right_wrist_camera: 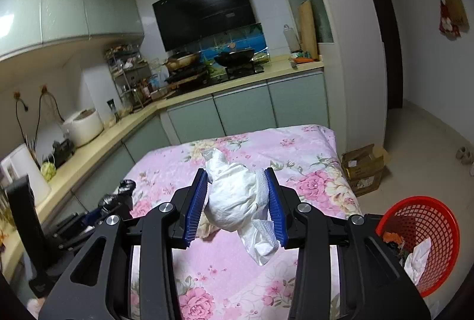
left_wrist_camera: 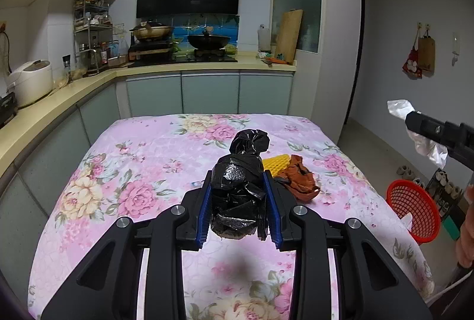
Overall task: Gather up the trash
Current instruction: 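Carry the black bag and white tissue with both tools over the red basket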
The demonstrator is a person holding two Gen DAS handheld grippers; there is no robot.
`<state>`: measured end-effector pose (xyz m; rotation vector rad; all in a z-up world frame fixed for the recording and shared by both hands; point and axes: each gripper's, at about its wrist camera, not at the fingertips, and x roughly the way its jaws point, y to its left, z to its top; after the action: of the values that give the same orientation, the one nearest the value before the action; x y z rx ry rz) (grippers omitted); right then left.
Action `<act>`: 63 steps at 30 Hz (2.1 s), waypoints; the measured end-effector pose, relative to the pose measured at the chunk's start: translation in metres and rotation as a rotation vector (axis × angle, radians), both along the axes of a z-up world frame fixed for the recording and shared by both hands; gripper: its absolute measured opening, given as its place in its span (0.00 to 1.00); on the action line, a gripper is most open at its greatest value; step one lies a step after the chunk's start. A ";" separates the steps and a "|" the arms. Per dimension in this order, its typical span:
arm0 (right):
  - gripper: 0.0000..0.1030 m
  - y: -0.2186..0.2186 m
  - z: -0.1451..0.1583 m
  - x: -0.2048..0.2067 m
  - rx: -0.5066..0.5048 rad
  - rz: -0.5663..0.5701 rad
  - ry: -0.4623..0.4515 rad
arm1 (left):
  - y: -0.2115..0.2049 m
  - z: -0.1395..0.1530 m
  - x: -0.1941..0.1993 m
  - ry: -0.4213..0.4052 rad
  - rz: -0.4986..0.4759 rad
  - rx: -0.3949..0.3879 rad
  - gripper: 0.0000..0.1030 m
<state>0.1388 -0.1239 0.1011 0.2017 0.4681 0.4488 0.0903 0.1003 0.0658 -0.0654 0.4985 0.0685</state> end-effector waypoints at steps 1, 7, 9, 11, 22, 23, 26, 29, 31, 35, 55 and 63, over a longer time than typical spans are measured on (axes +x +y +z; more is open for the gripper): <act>0.38 -0.003 0.001 0.000 0.005 -0.002 0.004 | -0.001 0.001 0.002 0.002 -0.010 -0.011 0.29; 0.38 -0.010 0.003 0.001 0.007 0.001 0.011 | -0.007 -0.001 0.012 0.012 -0.028 -0.011 0.29; 0.38 -0.012 0.005 0.002 0.009 -0.003 0.008 | -0.008 -0.003 0.017 0.019 -0.033 -0.020 0.29; 0.38 -0.013 0.006 0.002 0.009 -0.009 0.000 | -0.010 -0.005 0.021 0.020 -0.039 -0.023 0.29; 0.38 -0.038 0.000 0.004 0.027 -0.074 0.011 | -0.052 -0.009 0.044 0.052 -0.141 -0.004 0.29; 0.38 -0.041 0.000 0.004 0.028 -0.081 0.011 | -0.058 -0.010 0.047 0.058 -0.157 -0.006 0.29; 0.38 -0.054 -0.001 0.003 0.027 -0.109 0.010 | -0.073 -0.012 0.051 0.065 -0.190 -0.002 0.30; 0.38 -0.067 0.000 0.002 0.013 -0.140 0.007 | -0.087 -0.014 0.056 0.084 -0.236 -0.020 0.29; 0.38 -0.077 0.001 0.000 0.010 -0.167 0.002 | -0.096 -0.015 0.058 0.090 -0.254 -0.017 0.30; 0.38 -0.097 -0.001 -0.001 0.007 -0.211 0.001 | -0.117 -0.016 0.064 0.101 -0.300 -0.006 0.30; 0.38 -0.182 -0.041 0.006 -0.027 -0.490 0.145 | -0.237 -0.038 0.100 0.203 -0.596 -0.001 0.30; 0.38 -0.205 -0.066 0.017 0.006 -0.539 0.228 | -0.271 -0.056 0.117 0.278 -0.681 -0.023 0.30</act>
<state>0.1553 -0.3289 0.0351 0.3748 0.6113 -0.1029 0.2071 -0.1706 0.0094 0.0951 0.7770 -0.6022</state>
